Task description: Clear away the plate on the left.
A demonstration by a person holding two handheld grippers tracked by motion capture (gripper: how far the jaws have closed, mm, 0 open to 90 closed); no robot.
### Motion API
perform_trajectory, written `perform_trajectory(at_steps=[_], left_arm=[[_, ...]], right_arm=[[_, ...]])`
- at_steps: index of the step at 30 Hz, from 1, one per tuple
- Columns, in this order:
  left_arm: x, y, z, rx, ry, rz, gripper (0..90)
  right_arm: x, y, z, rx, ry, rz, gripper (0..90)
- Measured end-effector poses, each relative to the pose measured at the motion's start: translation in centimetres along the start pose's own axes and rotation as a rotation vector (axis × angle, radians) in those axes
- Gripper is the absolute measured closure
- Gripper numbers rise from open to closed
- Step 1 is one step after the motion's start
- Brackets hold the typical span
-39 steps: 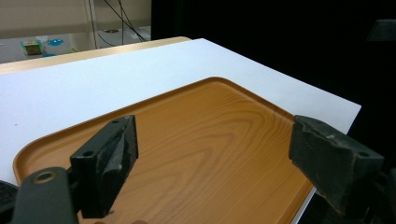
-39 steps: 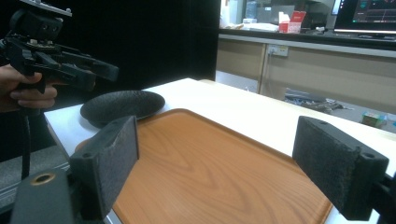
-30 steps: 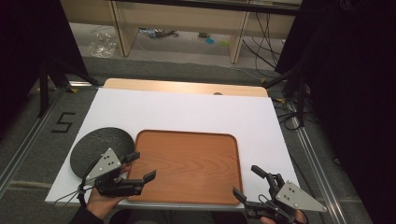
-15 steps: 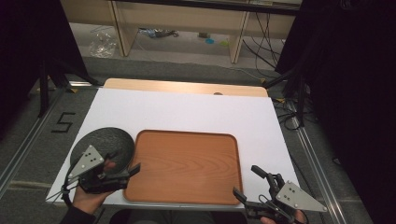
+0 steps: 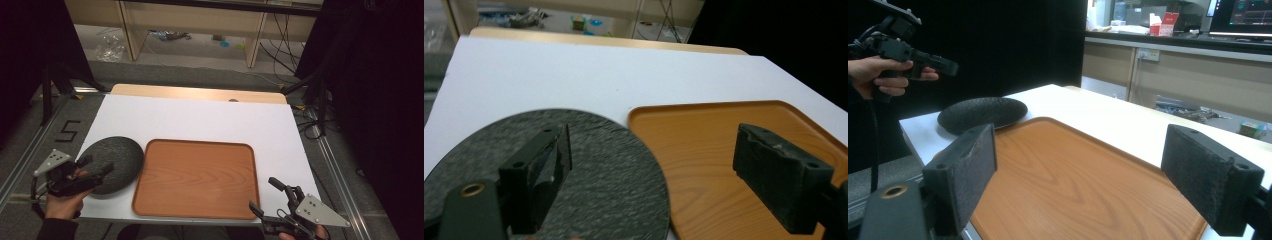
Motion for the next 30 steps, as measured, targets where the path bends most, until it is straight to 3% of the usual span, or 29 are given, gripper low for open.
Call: perform_trajectory(at_steps=[3,5,6,8,11,12,13,14,18,25,27,29,30], left_arm=[[-1.7,0.3,0.9,-0.046,0.106,-0.014,15.9],[-2.9,0.5,1.5,-0.066,0.186,-0.041,16.0],[-2.9,0.5,1.5,-0.066,0.186,-0.041,16.0],[-3.8,0.7,2.1,-0.098,0.262,-0.068,16.1],[-4.8,0.7,2.9,-0.109,0.332,-0.073,16.4],[-5.3,0.7,3.3,-0.114,0.356,-0.08,16.7],[-5.6,0.7,3.7,-0.132,0.382,-0.077,17.2],[-5.9,0.6,4.0,-0.134,0.421,-0.082,17.2],[-6.6,0.6,5.1,-0.186,0.51,-0.097,18.2],[-7.0,0.5,5.8,-0.211,0.561,-0.096,19.3],[-7.0,0.3,6.0,-0.228,0.572,-0.081,19.5],[-7.0,0.2,6.3,-0.235,0.599,-0.062,20.0],[-7.1,0.1,6.5,-0.236,0.609,-0.054,20.2]], right_arm=[[0.0,0.0,-0.1,0.011,0.005,0.007,15.8],[-0.1,0.1,0.1,-0.019,-0.004,-0.002,15.8],[-0.1,0.1,0.1,-0.019,-0.004,-0.002,15.8],[0.0,-0.1,-0.1,0.017,0.014,0.012,15.8],[0.0,-0.1,0.0,0.013,0.0,0.002,15.8],[-0.1,0.1,0.1,-0.012,-0.006,-0.003,15.8],[0.0,-0.1,-0.1,0.018,0.013,0.011,15.8],[0.0,0.0,-0.1,0.01,0.015,0.008,15.8],[0.0,0.0,-0.1,0.008,0.014,0.01,15.8],[0.0,0.0,0.0,0.006,0.015,0.003,15.8],[0.0,-0.1,-0.1,0.02,0.016,0.007,15.8],[-0.2,0.0,0.0,-0.011,-0.006,-0.009,15.8],[-0.1,0.0,0.0,-0.008,0.012,-0.014,15.8]])
Point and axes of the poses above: each handheld gripper's, and its own axes: y roughly backward along the jaws, z roughly out of its underside, x roughly to its right, the point moved 5 cm from there along -y, roughly forward along the jaws, and after that the axes turned 10 degrees about -y, right-handed, at the moved point
